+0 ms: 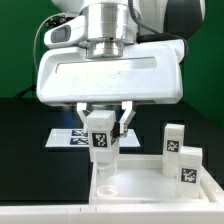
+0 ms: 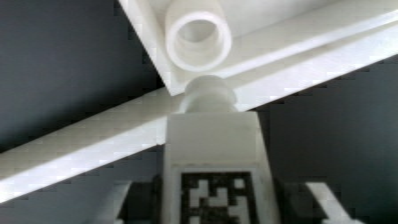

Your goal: Assemble square table

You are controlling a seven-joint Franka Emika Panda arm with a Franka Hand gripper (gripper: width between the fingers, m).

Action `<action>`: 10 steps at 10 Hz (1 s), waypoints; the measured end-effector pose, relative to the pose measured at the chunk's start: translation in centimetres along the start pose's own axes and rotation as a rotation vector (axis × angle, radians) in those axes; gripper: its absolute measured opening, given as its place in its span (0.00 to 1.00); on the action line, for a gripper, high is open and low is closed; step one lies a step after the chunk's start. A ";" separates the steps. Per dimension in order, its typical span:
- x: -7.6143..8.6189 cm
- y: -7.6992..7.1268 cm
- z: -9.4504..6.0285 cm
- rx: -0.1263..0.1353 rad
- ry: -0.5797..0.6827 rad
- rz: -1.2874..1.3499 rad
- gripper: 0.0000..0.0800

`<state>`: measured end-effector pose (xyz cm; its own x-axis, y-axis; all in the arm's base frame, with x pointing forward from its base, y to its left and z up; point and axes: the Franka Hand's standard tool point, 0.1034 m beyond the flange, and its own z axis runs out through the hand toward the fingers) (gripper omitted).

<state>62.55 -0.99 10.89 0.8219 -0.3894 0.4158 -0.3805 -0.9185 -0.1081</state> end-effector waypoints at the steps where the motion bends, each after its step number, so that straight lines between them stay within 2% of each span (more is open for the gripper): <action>1: -0.2 -1.3 0.5 -0.002 -0.003 -0.052 0.35; 2: -0.3 -1.6 0.8 -0.006 -0.002 -0.067 0.35; 7: -0.7 0.4 1.5 -0.031 0.008 -0.067 0.35; 10: -2.2 0.5 2.1 -0.038 0.009 -0.076 0.35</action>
Offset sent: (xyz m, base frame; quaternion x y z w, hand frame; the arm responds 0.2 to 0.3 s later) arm -0.0017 -0.0085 -0.0108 0.0010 0.0167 -0.0223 0.9996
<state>61.48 -0.72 8.07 0.8452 -0.3174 0.4301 -0.3328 -0.9421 -0.0414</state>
